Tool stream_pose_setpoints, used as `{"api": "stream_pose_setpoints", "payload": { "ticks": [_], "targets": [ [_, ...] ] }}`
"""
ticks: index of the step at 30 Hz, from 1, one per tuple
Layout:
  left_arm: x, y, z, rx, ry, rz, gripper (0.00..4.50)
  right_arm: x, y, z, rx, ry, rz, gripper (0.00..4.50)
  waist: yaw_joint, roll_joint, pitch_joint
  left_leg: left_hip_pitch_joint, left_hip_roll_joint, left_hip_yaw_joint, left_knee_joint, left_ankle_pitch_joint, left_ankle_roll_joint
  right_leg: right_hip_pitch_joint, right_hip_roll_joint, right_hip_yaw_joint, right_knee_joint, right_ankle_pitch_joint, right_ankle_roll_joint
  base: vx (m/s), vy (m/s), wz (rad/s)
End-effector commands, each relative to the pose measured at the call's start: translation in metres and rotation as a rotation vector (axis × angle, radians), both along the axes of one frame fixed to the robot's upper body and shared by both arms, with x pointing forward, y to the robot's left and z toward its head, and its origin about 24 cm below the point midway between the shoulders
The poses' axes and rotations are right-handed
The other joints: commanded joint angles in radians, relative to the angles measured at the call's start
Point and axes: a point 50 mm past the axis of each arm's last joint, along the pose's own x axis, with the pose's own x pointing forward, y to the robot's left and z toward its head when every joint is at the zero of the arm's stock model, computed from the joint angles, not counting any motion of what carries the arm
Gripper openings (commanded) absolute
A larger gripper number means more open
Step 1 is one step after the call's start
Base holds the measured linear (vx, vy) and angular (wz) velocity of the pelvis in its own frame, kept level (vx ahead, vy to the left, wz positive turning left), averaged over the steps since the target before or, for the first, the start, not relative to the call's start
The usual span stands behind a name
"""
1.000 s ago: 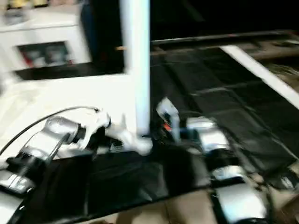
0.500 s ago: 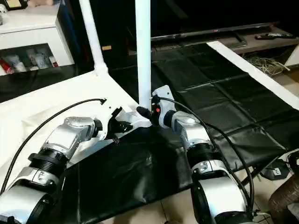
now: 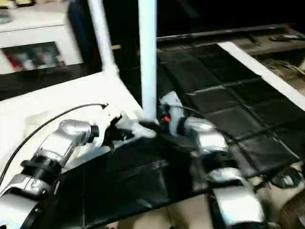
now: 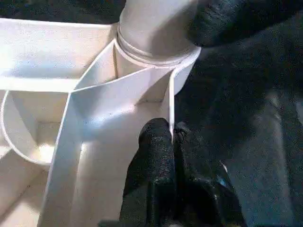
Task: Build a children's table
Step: Rotate leg to tighten
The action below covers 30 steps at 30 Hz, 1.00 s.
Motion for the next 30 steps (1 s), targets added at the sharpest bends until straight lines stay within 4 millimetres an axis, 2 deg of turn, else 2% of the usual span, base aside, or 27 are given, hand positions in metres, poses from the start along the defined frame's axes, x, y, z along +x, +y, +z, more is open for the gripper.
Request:
{"api": "stream_pose_setpoints", "payload": {
  "ticks": [1, 6, 13, 18, 27, 30],
  "targets": [
    [-0.002, -0.007, 0.015, -0.052, -0.072, -0.115, 0.00, -0.006, 0.002, 0.004, -0.009, -0.014, 0.133, 4.07, 0.007, -0.007, -0.076, 0.008, 0.019, 0.001, -0.062, -0.236, 0.069, 0.064, -0.052, 0.041, -0.071, -0.304, -0.207, 0.000, 0.000, 0.00],
    [-0.011, 0.002, 0.014, -0.037, -0.065, -0.268, 0.00, -0.011, -0.015, 0.016, -0.023, -0.024, 0.301, 4.07, 0.019, -0.008, -0.076, 0.008, 0.022, 0.001, -0.062, -0.243, 0.070, 0.062, -0.052, 0.042, -0.071, -0.317, -0.203, 0.000, 0.000, 0.00],
    [-0.017, 0.008, 0.014, -0.023, -0.054, -0.364, 0.00, -0.013, -0.020, 0.019, -0.058, -0.039, 0.388, 4.07, 0.029, -0.005, -0.078, 0.013, 0.025, 0.001, -0.062, -0.242, 0.061, 0.058, -0.052, 0.045, -0.065, -0.290, -0.224, 0.000, 0.000, 0.00],
    [-0.022, 0.008, 0.012, -0.026, -0.049, -0.419, 0.00, -0.016, -0.017, 0.019, -0.045, -0.025, 0.465, 4.07, 0.033, -0.011, -0.078, 0.008, 0.025, 0.001, -0.062, -0.230, 0.068, 0.061, -0.054, 0.045, -0.063, -0.293, -0.220, 0.000, 0.000, 0.00],
    [-0.026, 0.011, 0.009, -0.005, -0.030, -0.477, 0.00, -0.019, -0.012, 0.015, -0.055, -0.008, 0.536, 3.37, 0.043, -0.013, -0.078, 0.011, 0.028, 0.001, -0.063, -0.226, 0.065, 0.057, -0.054, 0.046, -0.063, -0.310, -0.214, 0.000, 0.000, 0.00],
    [-0.026, 0.013, 0.009, 0.009, -0.029, -0.483, 0.00, -0.019, -0.012, 0.015, -0.056, -0.004, 0.551, 3.18, 0.043, -0.013, -0.078, 0.008, 0.026, 0.001, -0.062, -0.223, 0.066, 0.059, -0.055, 0.046, -0.063, -0.309, -0.213, 0.000, 0.000, 0.00]
  ]
}}
